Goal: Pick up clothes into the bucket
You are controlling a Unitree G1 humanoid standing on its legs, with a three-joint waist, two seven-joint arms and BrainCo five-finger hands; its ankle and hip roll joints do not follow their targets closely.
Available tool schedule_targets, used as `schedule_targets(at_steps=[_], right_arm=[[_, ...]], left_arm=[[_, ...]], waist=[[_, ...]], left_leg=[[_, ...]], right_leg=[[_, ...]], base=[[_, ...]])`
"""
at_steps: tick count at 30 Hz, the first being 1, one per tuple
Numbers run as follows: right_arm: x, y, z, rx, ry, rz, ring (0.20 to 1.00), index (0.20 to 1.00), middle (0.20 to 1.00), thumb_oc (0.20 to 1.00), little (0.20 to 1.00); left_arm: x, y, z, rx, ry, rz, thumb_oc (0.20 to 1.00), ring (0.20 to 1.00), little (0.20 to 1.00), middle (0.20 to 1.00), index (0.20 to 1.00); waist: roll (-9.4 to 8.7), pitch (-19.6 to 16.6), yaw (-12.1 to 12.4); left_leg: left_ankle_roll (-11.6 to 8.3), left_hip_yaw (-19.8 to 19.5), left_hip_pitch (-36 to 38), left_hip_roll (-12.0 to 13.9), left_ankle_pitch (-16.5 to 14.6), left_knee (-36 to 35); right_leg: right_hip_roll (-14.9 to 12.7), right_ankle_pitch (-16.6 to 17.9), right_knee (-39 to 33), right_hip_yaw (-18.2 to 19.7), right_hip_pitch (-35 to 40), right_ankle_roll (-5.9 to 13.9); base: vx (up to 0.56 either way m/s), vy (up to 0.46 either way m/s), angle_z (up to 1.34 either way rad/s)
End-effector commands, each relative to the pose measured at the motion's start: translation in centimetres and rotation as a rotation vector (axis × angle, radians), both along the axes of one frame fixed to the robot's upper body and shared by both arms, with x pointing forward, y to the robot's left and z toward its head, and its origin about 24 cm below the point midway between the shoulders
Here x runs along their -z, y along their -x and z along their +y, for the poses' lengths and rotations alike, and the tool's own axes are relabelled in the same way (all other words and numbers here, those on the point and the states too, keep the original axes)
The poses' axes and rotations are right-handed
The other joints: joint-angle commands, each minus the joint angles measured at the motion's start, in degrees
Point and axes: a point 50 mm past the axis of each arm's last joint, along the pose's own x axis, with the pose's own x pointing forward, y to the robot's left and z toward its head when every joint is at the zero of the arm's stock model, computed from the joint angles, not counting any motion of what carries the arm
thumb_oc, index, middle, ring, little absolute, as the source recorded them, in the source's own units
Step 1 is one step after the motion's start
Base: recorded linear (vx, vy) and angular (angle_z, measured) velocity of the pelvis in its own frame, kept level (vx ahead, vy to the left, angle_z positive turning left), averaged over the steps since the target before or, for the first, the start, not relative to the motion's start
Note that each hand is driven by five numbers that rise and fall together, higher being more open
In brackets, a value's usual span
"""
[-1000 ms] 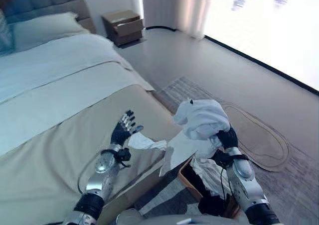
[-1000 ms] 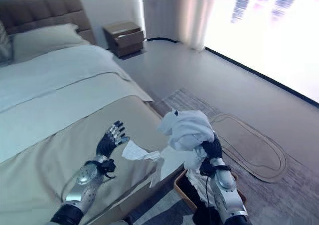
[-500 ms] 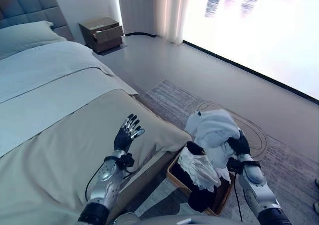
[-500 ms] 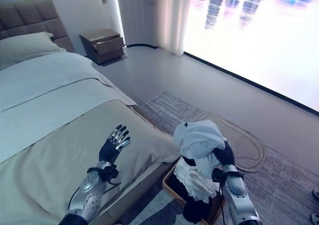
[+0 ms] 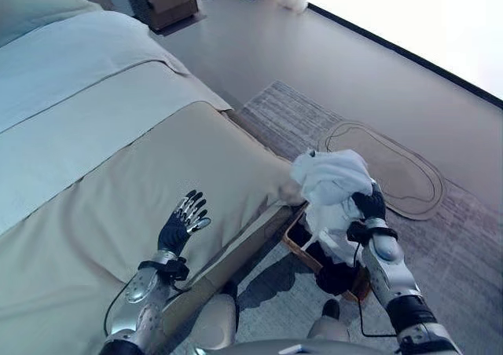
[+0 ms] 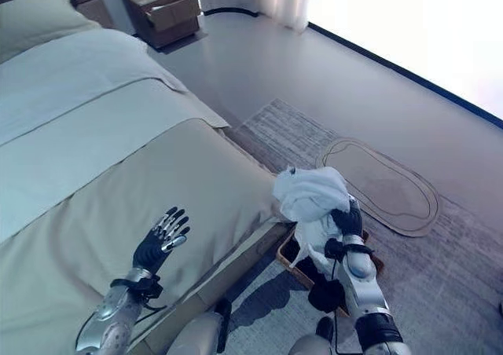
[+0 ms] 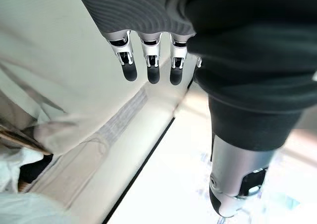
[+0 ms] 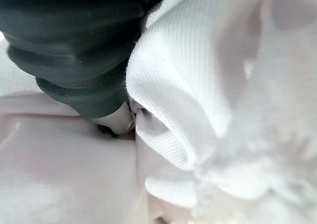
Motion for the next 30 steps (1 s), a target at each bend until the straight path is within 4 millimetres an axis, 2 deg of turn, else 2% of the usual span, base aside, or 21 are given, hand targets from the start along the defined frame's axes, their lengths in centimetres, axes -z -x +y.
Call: schedule_targets(at_steps=[1,3,4,6,8,12,13,15,19,20,21,22,23,25,26,28,29,30], right_arm=[[-7.5,-2.1,-1.7,0.045,0.069,-0.322,0.2,0.2,0.2,0.2,0.2],[-8.1,-2.5,-2.0,0.054,0.089,-0.334,0.2,0.2,0.2,0.2,0.2],[-8.6,-2.9,-1.7,0.048,0.106,-0.347,0.2,0.2,0.2,0.2,0.2],[-8.9,-3.3,-1.7,0.058,0.132,-0.343,0.2,0.2,0.2,0.2,0.2],[-9.6,-3.8,-1.6,0.065,0.153,-0.359,0.2,0.2,0.2,0.2,0.2],[-10.6,-4.3,-1.7,0.071,0.19,-0.38,0.2,0.2,0.2,0.2,0.2],[-11.5,-5.1,-1.6,0.071,0.242,-0.388,0.2,0.2,0.2,0.2,0.2],[-12.3,-5.7,-2.0,0.09,0.287,-0.388,0.2,0.2,0.2,0.2,0.2],[-14.6,-7.2,-2.8,0.139,0.357,-0.403,0.2,0.2,0.2,0.2,0.2],[-14.6,-7.2,-2.8,0.138,0.358,-0.403,0.2,0.2,0.2,0.2,0.2],[-15.8,-7.7,-3.0,0.153,0.397,-0.418,0.2,0.2,0.2,0.2,0.2],[-15.9,-7.7,-3.0,0.153,0.397,-0.418,0.2,0.2,0.2,0.2,0.2],[-17.2,-8.4,-3.7,0.185,0.453,-0.419,0.2,0.2,0.2,0.2,0.2],[-18.4,-8.8,-4.0,0.203,0.501,-0.421,0.2,0.2,0.2,0.2,0.2],[-18.4,-8.9,-3.9,0.203,0.501,-0.421,0.2,0.2,0.2,0.2,0.2],[-19.9,-9.4,-4.5,0.241,0.567,-0.419,0.2,0.2,0.2,0.2,0.2],[-20.2,-9.5,-4.5,0.244,0.583,-0.418,0.2,0.2,0.2,0.2,0.2],[-20.3,-9.5,-4.5,0.244,0.583,-0.421,0.2,0.2,0.2,0.2,0.2]], left_arm=[[-4.0,-1.4,-1.3,0.049,0.004,-0.224,1.0,1.0,1.0,1.0,1.0],[-5.0,-2.2,-1.6,0.038,-0.029,-0.278,1.0,1.0,1.0,1.0,1.0],[-5.3,-2.4,-1.7,0.022,-0.027,-0.292,1.0,1.0,1.0,1.0,1.0],[-5.6,-2.8,-2.4,0.018,0.001,-0.31,1.0,1.0,1.0,1.0,1.0],[-6.3,-3.2,-2.9,0.006,0.015,-0.342,1.0,1.0,1.0,1.0,1.0],[-7.0,-3.3,-3.6,0.004,0.05,-0.373,1.0,1.0,1.0,1.0,1.0],[-7.7,-3.5,-3.8,0.006,0.058,-0.403,1.0,1.0,1.0,1.0,1.0],[-8.3,-3.6,-3.8,-0.008,0.069,-0.428,1.0,1.0,1.0,1.0,1.0],[-9.3,-3.4,-4.0,-0.009,0.088,-0.471,1.0,1.0,1.0,1.0,1.0],[-9.4,-3.4,-4.0,-0.01,0.088,-0.472,1.0,1.0,1.0,1.0,1.0],[-9.7,-3.4,-4.2,0.003,0.092,-0.482,1.0,1.0,1.0,1.0,1.0],[-9.7,-3.4,-4.2,0.003,0.092,-0.483,1.0,1.0,1.0,1.0,1.0],[-10.1,-3.3,-4.5,0.016,0.095,-0.502,1.0,1.0,1.0,1.0,1.0],[-10.6,-3.3,-4.8,0.028,0.099,-0.523,1.0,1.0,1.0,1.0,1.0],[-10.6,-3.3,-4.8,0.027,0.099,-0.524,1.0,1.0,1.0,1.0,1.0],[-11.6,-3.4,-5.3,0.039,0.112,-0.561,1.0,1.0,1.0,1.0,1.0],[-11.7,-3.4,-5.5,0.04,0.119,-0.567,1.0,1.0,1.0,1.0,1.0],[-11.8,-3.5,-5.5,0.04,0.119,-0.57,1.0,1.0,1.0,1.0,1.0]], waist=[[1.34,2.2,-2.0],[0.8,3.5,-2.3],[0.52,4.3,-2.1],[-0.33,5.2,-2.1],[-0.1,6.2,-2.2],[0.62,8.6,-2.8],[1.11,10.3,-3.1],[1.64,11.5,-3.3],[2.77,12.4,-3.1],[2.78,12.3,-3.1],[3.05,12.8,-3.1],[3.05,12.7,-3.2],[3.58,13.2,-3.0],[3.83,13.4,-3.0],[3.83,13.3,-3.0],[4.18,13.7,-3.0],[4.5,13.5,-2.7],[4.34,13.7,-3.0]], left_leg=[[0.62,-1.5,-2.7,-1.5,6.7,-7.6],[-0.1,-1.2,-4.9,-1.4,6.2,-6.4],[-0.25,-0.9,-5.4,-1.3,5.9,-6.0],[-0.76,-0.4,-7.6,-1.3,5.4,-4.6],[-1.16,-0.1,-9.3,-0.3,5.5,-4.0],[-1.91,-0.5,-13.2,0.8,4.8,-1.2],[-2.19,-0.7,-16.0,1.1,4.5,0.8],[-2.43,-0.7,-18.8,1.4,4.3,2.4],[-2.86,-0.4,-24.4,2.0,3.9,5.0],[-2.86,-0.4,-24.5,2.0,3.9,5.1],[-2.95,-0.4,-26.9,1.9,3.6,6.4],[-2.95,-0.4,-27.0,2.0,3.5,6.4],[-2.98,-0.2,-29.8,1.8,3.2,8.2],[-2.92,0.0,-32.2,1.7,2.7,9.8],[-2.91,0.0,-32.4,1.7,2.7,9.9],[-2.65,0.4,-36.2,1.4,1.5,13.0],[-2.9,0.3,-36.6,1.8,-0.8,14.5],[-2.6,0.6,-37.5,1.4,1.0,14.4]], right_leg=[[3.6,-2.3,-0.1,1.2,-3.8,0.59],[2.9,0.6,-5.1,1.0,-6.3,1.18],[2.7,2.0,-6.1,-0.8,-7.4,1.38],[2.4,3.1,-8.8,-2.0,-7.2,1.78],[3.4,3.6,-8.9,-2.0,-8.9,1.51],[4.5,2.2,-6.7,-1.3,-12.7,0.71],[4.8,1.4,-3.5,-0.7,-16.2,0.17],[5.1,0.6,-0.7,0.0,-19.8,-0.32],[5.5,-0.6,3.2,1.2,-26.2,-0.74],[5.5,-0.6,3.3,1.2,-26.4,-0.74],[5.9,-1.0,4.9,1.9,-29.0,-0.91],[5.9,-1.0,5.0,1.9,-29.2,-0.91],[6.0,-1.5,7.2,2.5,-32.4,-1.01],[6.3,-2.0,9.2,3.3,-35.2,-1.15],[6.3,-2.0,9.3,3.4,-35.4,-1.15],[6.4,-3.1,12.8,4.4,-39.5,-1.4],[6.9,-5.3,14.8,5.1,-40.4,-0.99],[6.5,-3.6,14.2,4.9,-41.1,-1.45]], base=[[-0.13,-0.094,-0.2],[-0.04,-0.119,-0.08],[0.01,-0.124,-0.1],[-0.02,-0.112,-0.08],[-0.04,-0.117,0.0],[-0.07,-0.121,-0.11],[-0.09,-0.099,-0.01],[-0.11,-0.091,-0.04],[-0.05,-0.039,0.02],[-0.04,-0.029,0.01],[0.0,0.0,0.0],[-0.04,-0.024,0.0],[0.0,0.0,0.0],[0.0,0.0,0.0],[0.0,0.0,0.0],[0.04,0.007,-0.01],[0.01,0.021,-0.04],[0.02,0.017,-0.05]])
